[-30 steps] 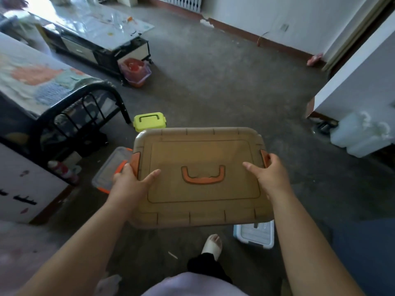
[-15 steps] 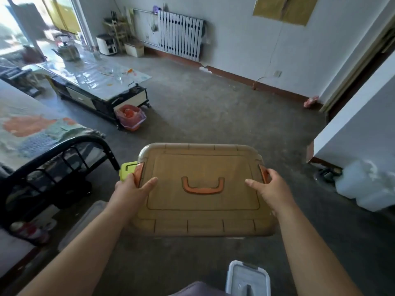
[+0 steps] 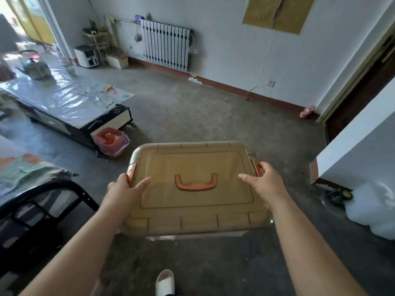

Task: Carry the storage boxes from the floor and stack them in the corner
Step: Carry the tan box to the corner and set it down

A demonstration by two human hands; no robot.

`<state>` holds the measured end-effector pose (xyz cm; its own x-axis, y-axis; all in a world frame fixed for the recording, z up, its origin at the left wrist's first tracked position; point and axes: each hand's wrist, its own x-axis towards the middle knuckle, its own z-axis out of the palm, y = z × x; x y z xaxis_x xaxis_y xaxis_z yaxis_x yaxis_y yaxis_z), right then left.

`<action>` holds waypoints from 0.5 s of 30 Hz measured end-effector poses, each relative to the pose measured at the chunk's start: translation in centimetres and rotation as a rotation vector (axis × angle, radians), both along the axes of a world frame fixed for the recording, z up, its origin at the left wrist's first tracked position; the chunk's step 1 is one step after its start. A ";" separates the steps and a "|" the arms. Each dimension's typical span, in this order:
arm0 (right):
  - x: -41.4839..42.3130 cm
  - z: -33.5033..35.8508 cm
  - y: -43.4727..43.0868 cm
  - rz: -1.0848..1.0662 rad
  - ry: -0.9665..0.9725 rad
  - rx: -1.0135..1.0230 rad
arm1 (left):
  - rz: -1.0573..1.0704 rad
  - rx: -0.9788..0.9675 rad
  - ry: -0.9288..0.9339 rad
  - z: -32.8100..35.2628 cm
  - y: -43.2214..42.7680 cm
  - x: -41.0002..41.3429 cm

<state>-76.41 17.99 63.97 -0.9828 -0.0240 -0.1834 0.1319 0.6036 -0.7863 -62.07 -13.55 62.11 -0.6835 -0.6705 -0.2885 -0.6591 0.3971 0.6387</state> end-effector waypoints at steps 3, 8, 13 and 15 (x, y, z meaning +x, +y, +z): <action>-5.9 1.2 -3.1 -0.030 0.007 -0.033 | -0.025 -0.013 0.016 1.6 -3.4 -7.0; -14.7 2.9 -6.9 -0.027 0.028 -0.068 | -0.045 -0.058 0.047 3.5 -7.7 -17.2; -25.3 2.5 -9.5 -0.014 0.044 -0.107 | -0.012 -0.027 0.083 2.5 -10.3 -26.9; -30.2 2.3 -10.6 0.014 0.045 -0.116 | 0.019 -0.013 0.078 2.0 -11.2 -30.8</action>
